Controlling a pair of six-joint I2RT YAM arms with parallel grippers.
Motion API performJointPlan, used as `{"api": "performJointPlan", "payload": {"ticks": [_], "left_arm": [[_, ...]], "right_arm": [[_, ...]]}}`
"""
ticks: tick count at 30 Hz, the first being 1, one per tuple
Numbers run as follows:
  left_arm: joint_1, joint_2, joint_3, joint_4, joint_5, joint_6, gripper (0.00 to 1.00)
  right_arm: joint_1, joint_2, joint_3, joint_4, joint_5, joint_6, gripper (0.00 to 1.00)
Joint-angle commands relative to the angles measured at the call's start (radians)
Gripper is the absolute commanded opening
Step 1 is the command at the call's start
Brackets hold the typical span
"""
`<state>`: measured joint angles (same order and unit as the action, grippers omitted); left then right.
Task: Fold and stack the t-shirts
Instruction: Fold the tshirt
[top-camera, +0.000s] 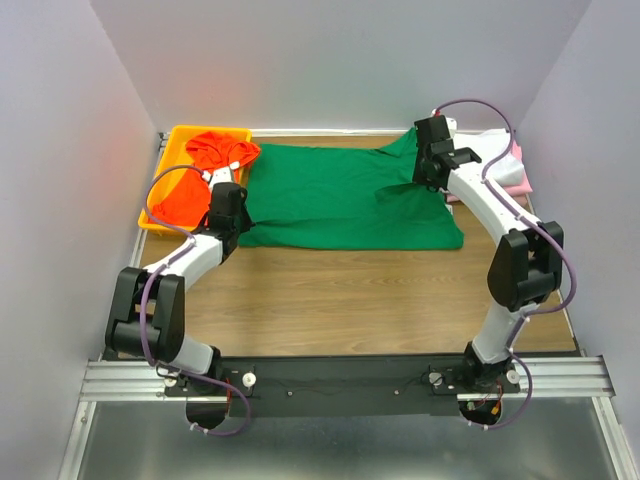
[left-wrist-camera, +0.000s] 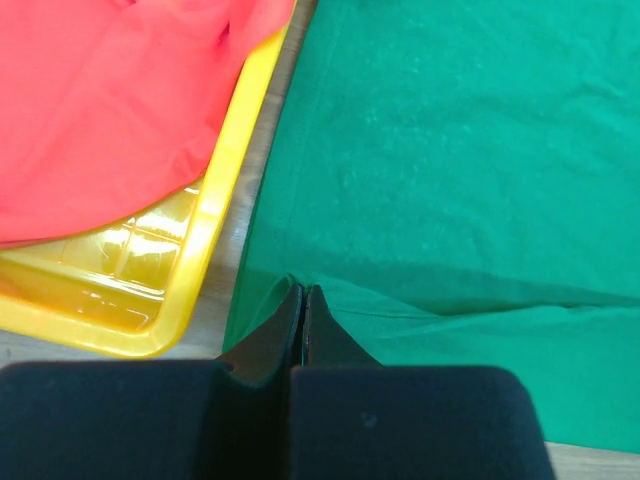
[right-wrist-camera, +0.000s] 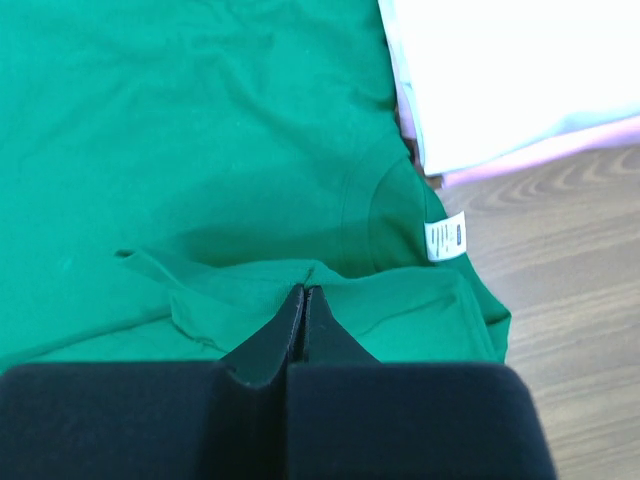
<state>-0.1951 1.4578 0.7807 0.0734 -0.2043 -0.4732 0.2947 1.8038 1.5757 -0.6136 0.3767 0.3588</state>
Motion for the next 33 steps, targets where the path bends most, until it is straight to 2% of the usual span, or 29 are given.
{"api": "performJointPlan", "payload": {"ticks": [1,21,22,23,24,25,26,27,28,29,30,33], "left_arm": [[0.017,0.026,0.026,0.014,0.008,0.022,0.0],[0.037,0.188,0.14,0.014,0.051,0.085,0.0],[0.039,0.191,0.156,0.008,0.052,0.087,0.07],[0.039,0.191,0.166,0.003,0.054,0.087,0.09],[0.039,0.19,0.179,-0.001,0.057,0.087,0.16],[0.037,0.188,0.186,-0.003,0.065,0.087,0.22],[0.037,0.181,0.193,-0.003,0.083,0.085,0.28],[0.037,0.176,0.206,-0.004,0.094,0.078,0.39],[0.037,0.171,0.21,-0.004,0.106,0.076,0.47],[0.037,0.159,0.215,-0.006,0.117,0.074,0.49],[0.036,0.151,0.221,-0.006,0.12,0.076,0.56],[0.028,0.122,0.216,-0.011,0.114,0.074,0.64]], "right_arm": [[-0.005,0.048,0.064,0.012,0.024,-0.034,0.0],[-0.026,0.239,0.204,0.012,0.019,-0.046,0.0],[-0.029,0.247,0.223,0.012,0.018,-0.047,0.02],[-0.031,0.258,0.239,0.011,0.01,-0.053,0.06],[-0.035,0.276,0.272,0.012,0.011,-0.058,0.19],[-0.038,0.287,0.288,0.012,0.01,-0.063,0.27],[-0.045,0.296,0.305,0.011,0.011,-0.072,0.42],[-0.049,0.308,0.334,0.011,0.013,-0.075,0.7],[-0.051,0.31,0.343,0.011,0.019,-0.078,0.79],[-0.052,0.308,0.349,0.011,0.031,-0.083,0.85],[-0.052,0.295,0.349,0.012,0.036,-0.083,0.91],[-0.052,0.256,0.304,0.012,0.008,-0.073,0.95]]}}
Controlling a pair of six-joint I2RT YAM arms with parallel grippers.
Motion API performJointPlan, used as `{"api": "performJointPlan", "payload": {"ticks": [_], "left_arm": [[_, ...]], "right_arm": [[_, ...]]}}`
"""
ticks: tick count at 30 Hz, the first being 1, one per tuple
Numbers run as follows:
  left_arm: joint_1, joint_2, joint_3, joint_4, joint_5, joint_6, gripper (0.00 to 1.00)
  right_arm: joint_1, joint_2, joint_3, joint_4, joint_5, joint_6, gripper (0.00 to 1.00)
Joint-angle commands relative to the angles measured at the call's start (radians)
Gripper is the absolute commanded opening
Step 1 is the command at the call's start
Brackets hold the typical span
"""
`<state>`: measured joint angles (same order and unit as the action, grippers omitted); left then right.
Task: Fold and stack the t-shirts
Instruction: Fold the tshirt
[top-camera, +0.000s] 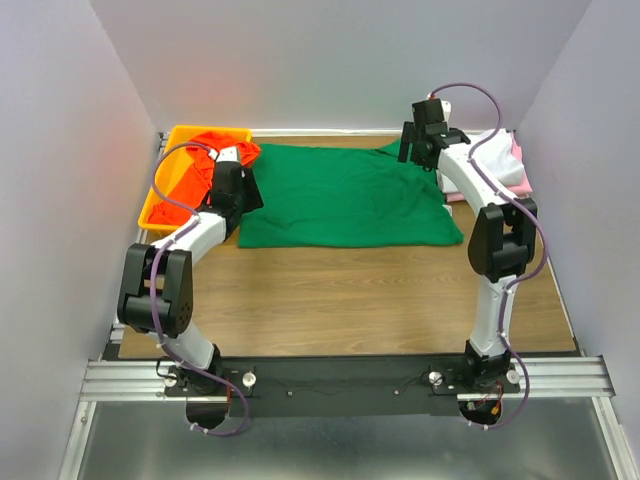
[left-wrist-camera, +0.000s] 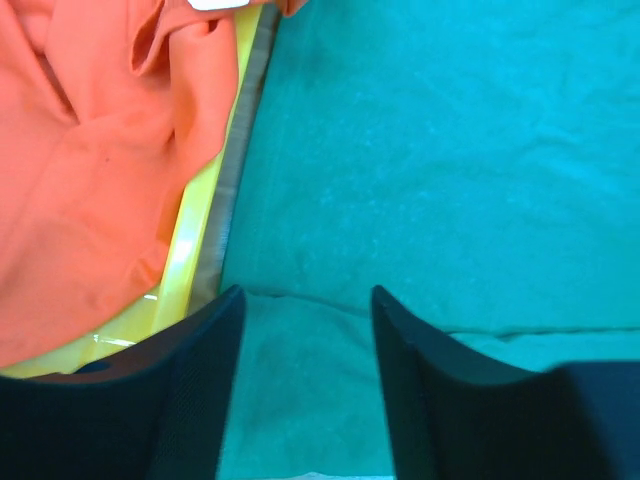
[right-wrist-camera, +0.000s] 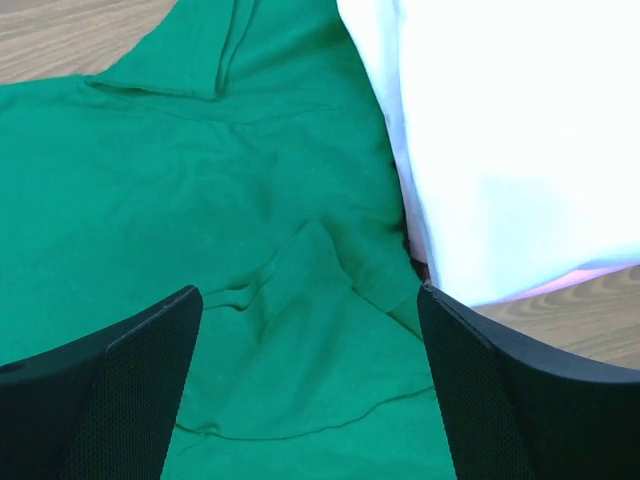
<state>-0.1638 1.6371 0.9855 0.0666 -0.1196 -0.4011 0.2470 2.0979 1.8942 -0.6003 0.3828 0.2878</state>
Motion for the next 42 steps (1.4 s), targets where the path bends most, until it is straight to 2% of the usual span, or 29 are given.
{"api": "performJointPlan", "payload": {"ticks": [1,7,12,17,24,34,42], "left_arm": [[-0.003,-0.063,0.007,-0.002,0.028,0.001,0.64],[-0.071,-0.054,-0.016,0.059,0.103,0.005,0.64],[-0.173,0.006,-0.051,0.157,0.158,-0.025,0.64],[-0.21,0.114,-0.087,0.286,0.256,-0.06,0.64],[-0.209,0.179,-0.157,0.358,0.256,-0.076,0.64],[-0.221,0.064,-0.368,0.377,0.202,-0.129,0.64],[-0.304,-0.155,-0.565,0.38,0.127,-0.252,0.64]], "right_arm": [[-0.003,-0.051,-0.038,0.0,-0.021,-0.004,0.94],[0.001,-0.136,-0.271,0.066,-0.287,0.02,0.94],[0.023,-0.223,-0.481,0.204,-0.452,0.076,0.94],[0.023,-0.249,-0.654,0.295,-0.498,0.094,0.94],[0.024,-0.26,-0.771,0.316,-0.509,0.111,0.93],[0.023,-0.43,-1.019,0.309,-0.524,0.169,0.91],[0.024,-0.677,-1.216,0.287,-0.594,0.267,0.91]]}}
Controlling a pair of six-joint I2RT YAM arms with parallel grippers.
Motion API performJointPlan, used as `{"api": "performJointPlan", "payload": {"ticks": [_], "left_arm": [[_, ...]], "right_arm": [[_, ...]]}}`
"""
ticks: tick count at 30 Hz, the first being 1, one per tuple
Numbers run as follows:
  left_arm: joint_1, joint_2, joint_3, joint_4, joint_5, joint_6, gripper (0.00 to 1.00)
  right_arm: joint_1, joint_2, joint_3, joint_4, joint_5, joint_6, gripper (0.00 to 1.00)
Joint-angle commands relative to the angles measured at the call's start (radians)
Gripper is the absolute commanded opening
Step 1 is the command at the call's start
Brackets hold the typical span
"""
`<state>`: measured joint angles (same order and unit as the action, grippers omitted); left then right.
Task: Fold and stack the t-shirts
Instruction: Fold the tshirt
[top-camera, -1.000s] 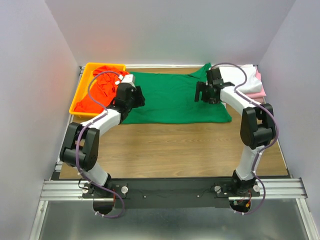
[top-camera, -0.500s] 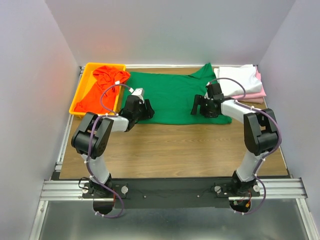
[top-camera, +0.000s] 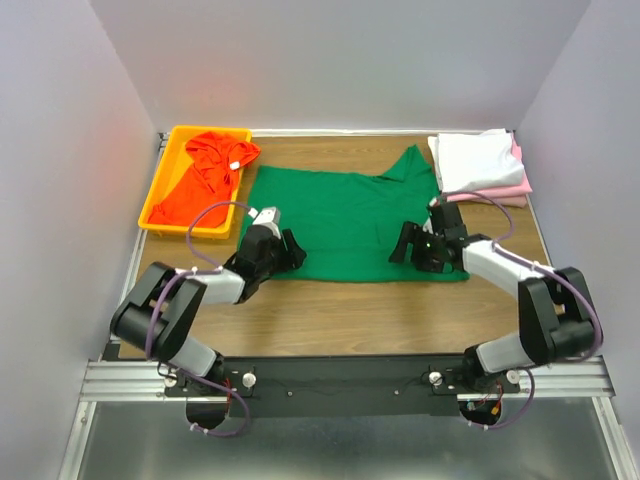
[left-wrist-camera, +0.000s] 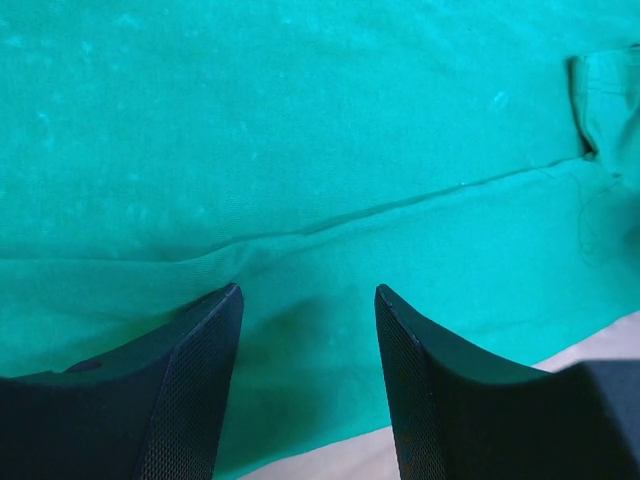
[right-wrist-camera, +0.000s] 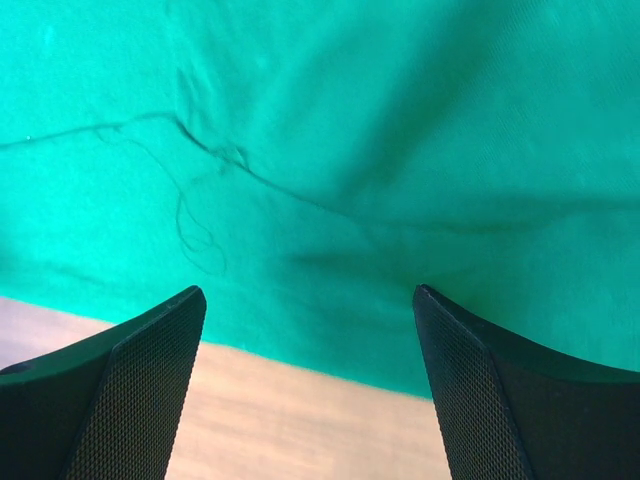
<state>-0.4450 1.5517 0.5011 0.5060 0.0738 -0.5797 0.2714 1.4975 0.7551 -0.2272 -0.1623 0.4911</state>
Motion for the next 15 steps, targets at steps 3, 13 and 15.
{"api": "performJointPlan", "payload": {"ticks": [3,13,15], "left_arm": [[-0.05,-0.172,-0.145,-0.081,-0.103,-0.117,0.64],[-0.185,-0.466,-0.07,-0.284,-0.23,-0.132,0.64],[-0.207,-0.467,-0.053,-0.278,-0.253,-0.126,0.64]], "right_arm": [[0.008,-0.192,-0.118,-0.119,-0.057,0.072,0.9],[0.014,-0.289,0.094,-0.228,-0.037,-0.04,0.85],[0.015,-0.241,0.144,-0.227,-0.034,-0.06,0.82]]}}
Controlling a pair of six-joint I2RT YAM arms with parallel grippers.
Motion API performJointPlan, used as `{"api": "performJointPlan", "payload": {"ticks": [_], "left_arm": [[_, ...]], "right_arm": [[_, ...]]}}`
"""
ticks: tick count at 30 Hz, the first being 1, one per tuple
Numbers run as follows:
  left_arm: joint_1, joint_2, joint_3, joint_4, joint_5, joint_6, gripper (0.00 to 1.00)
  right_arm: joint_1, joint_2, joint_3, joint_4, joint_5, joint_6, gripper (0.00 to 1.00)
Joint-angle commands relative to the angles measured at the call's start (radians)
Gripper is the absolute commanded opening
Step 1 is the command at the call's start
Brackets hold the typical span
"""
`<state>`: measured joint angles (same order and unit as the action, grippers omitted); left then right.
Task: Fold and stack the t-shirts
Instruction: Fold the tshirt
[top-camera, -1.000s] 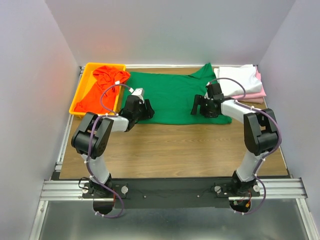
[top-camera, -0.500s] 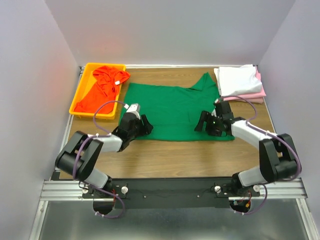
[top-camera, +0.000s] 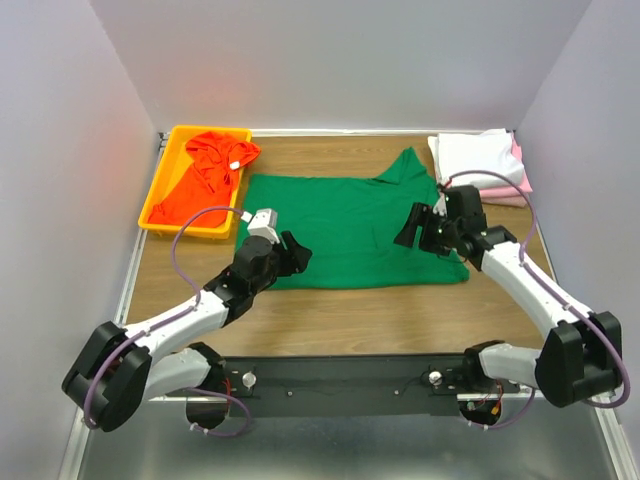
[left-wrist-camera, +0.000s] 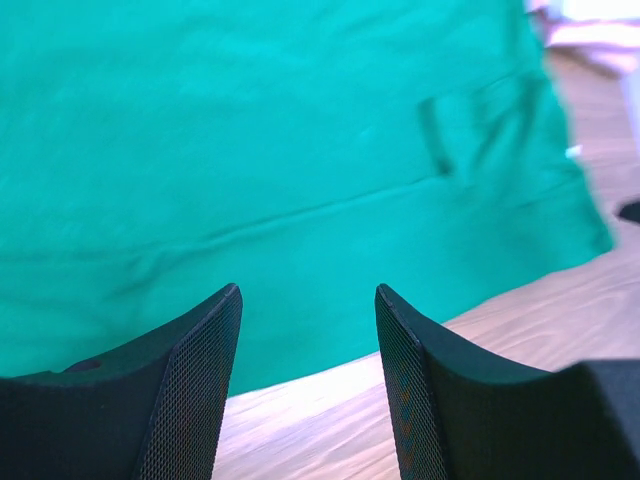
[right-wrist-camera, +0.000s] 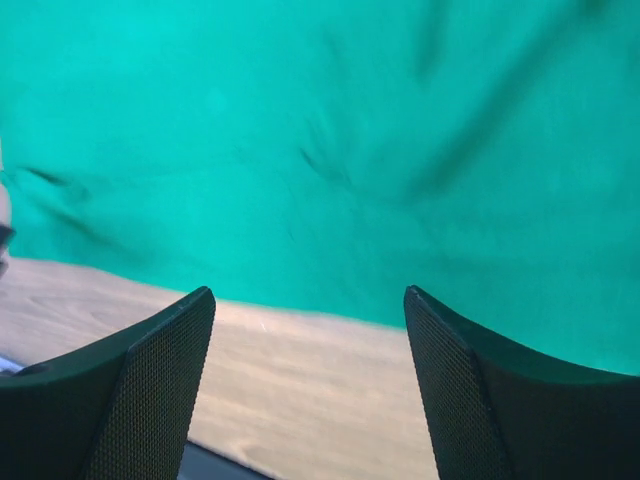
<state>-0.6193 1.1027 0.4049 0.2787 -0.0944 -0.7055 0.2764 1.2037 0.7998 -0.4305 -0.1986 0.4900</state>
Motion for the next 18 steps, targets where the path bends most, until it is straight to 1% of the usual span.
{"api": "performJointPlan", "payload": {"ticks": [1,3,4,5,7,8,10,14,18], "left_arm": [[-0.051,-0.009,0.051,-0.05,-0.093,0.006,0.64],[-0.059,0.037,0.075,-0.047,-0.1,0.02,0.64],[-0.062,0.055,0.083,-0.046,-0.099,0.021,0.64],[-0.068,0.087,0.092,-0.044,-0.093,0.021,0.64],[-0.076,0.112,0.094,-0.027,-0.088,0.02,0.64],[-0.082,0.126,0.091,-0.023,-0.085,0.017,0.64],[-0.086,0.147,0.083,0.005,-0.076,0.009,0.64],[-0.099,0.187,0.071,0.053,-0.059,0.004,0.64],[-0.103,0.226,0.083,0.057,-0.056,0.02,0.64]], "right_arm": [[0.012,0.116,0.119,-0.013,-0.005,-0.07,0.78],[0.027,0.186,0.182,0.001,-0.007,-0.086,0.73],[0.035,0.216,0.199,0.019,-0.005,-0.091,0.68],[0.044,0.277,0.235,0.03,-0.001,-0.093,0.65],[0.066,0.328,0.266,0.051,0.002,-0.099,0.6],[0.07,0.358,0.282,0.067,0.005,-0.1,0.56],[0.092,0.427,0.323,0.073,0.021,-0.105,0.52],[0.119,0.526,0.378,0.079,0.065,-0.113,0.49],[0.132,0.6,0.41,0.084,0.108,-0.12,0.47]]}}
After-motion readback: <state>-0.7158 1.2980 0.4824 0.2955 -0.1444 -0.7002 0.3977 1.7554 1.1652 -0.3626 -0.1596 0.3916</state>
